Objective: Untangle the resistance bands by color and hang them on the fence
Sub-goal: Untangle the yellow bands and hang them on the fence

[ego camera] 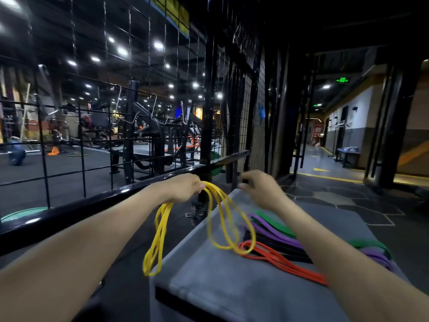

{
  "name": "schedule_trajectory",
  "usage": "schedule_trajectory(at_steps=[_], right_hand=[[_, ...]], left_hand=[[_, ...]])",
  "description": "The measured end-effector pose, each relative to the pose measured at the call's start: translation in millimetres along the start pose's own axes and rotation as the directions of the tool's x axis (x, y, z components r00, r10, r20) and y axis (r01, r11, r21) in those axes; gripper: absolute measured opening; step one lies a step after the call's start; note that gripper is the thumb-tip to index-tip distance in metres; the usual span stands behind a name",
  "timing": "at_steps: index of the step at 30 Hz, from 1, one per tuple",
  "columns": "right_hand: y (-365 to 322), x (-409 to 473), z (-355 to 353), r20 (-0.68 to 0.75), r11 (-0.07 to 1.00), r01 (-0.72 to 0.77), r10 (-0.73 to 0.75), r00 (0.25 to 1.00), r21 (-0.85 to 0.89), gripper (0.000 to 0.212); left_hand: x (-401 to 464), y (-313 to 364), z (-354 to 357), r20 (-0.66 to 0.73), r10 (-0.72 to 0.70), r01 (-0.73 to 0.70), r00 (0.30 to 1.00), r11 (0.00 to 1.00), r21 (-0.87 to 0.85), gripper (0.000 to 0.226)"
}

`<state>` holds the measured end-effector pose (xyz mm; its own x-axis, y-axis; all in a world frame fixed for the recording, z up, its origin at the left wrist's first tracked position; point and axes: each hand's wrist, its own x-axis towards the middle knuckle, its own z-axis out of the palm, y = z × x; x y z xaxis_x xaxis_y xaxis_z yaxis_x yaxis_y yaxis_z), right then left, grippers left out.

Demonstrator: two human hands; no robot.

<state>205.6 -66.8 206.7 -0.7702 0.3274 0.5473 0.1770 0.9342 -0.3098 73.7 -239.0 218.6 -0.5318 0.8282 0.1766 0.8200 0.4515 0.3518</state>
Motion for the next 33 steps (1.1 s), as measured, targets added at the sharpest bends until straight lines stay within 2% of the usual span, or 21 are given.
schedule_trajectory(at_steps=[2, 4, 6, 9, 13, 17, 21, 23, 27, 29, 31, 33], right_hand=[[-38.2, 5.8, 6.7, 0.040, 0.964, 0.264, -0.264, 0.964, 0.024, 0.026], [-59.6, 14.8, 24.2, 0.133, 0.928, 0.373, -0.369, 0.920, -0.005, 0.023], [-70.4, 20.5, 37.4, 0.187, 0.937, 0.350, -0.342, 0.921, -0.011, 0.035], [-81.4, 22.2, 40.3, 0.228, 0.941, 0.339, -0.331, 0.916, 0.005, 0.048], [-85.0, 23.9, 36.0, 0.293, 0.908, 0.417, -0.413, 0.863, 0.050, 0.033], [-82.9, 24.2, 34.2, 0.291, 0.869, 0.476, -0.494, 0.819, 0.135, 0.022], [-83.0, 32.3, 32.7, 0.258, 0.888, 0.401, -0.451, 0.854, 0.223, 0.020], [-88.5, 34.6, 38.0, 0.269, 0.876, 0.393, -0.464, 0.844, 0.280, 0.022], [-112.7, 36.4, 52.2, 0.256, 0.830, 0.465, -0.543, 0.800, 0.309, 0.019], [-126.7, 38.6, 59.0, 0.258, 0.811, 0.451, -0.557, 0.790, 0.371, 0.020], [-139.7, 39.8, 65.5, 0.244, 0.796, 0.433, -0.561, 0.791, 0.423, 0.019], [-159.9, 38.9, 70.9, 0.260, 0.774, 0.434, -0.585, 0.768, 0.460, 0.010]], left_hand=[[3.6, 3.6, -0.2, 0.002, -0.003, 0.003, 1.000, 0.999, 0.042, 0.027], [8.5, 3.0, -0.9, -0.011, -0.009, 0.009, 1.000, 1.000, 0.012, 0.021], [8.8, -3.4, -5.9, -0.010, -0.035, 0.034, 0.999, 0.998, -0.052, 0.019], [-3.8, -11.2, -17.5, -0.020, -0.032, 0.028, 0.999, 0.985, -0.172, 0.035], [-24.2, -17.3, -22.8, -0.004, -0.059, 0.053, 0.998, 0.916, -0.398, 0.035], [-40.3, -23.7, -27.7, 0.024, -0.053, 0.058, 0.998, 0.874, -0.483, 0.027], [-70.0, -42.7, -28.4, -0.014, -0.164, 0.141, 0.986, 0.887, -0.439, 0.020], [-86.0, -53.0, -31.2, -0.048, -0.196, 0.155, 0.979, 0.883, -0.442, 0.023], [-114.3, -55.9, -44.5, -0.168, -0.309, 0.243, 0.936, 0.913, -0.327, 0.026], [-128.3, -54.3, -53.2, -0.226, -0.331, 0.277, 0.916, 0.930, -0.240, 0.026], [-138.3, -52.2, -65.8, -0.278, -0.336, 0.329, 0.900, 0.942, -0.073, 0.027], [-149.7, -52.2, -81.9, -0.325, -0.352, 0.382, 0.878, 0.924, 0.032, 0.029]])
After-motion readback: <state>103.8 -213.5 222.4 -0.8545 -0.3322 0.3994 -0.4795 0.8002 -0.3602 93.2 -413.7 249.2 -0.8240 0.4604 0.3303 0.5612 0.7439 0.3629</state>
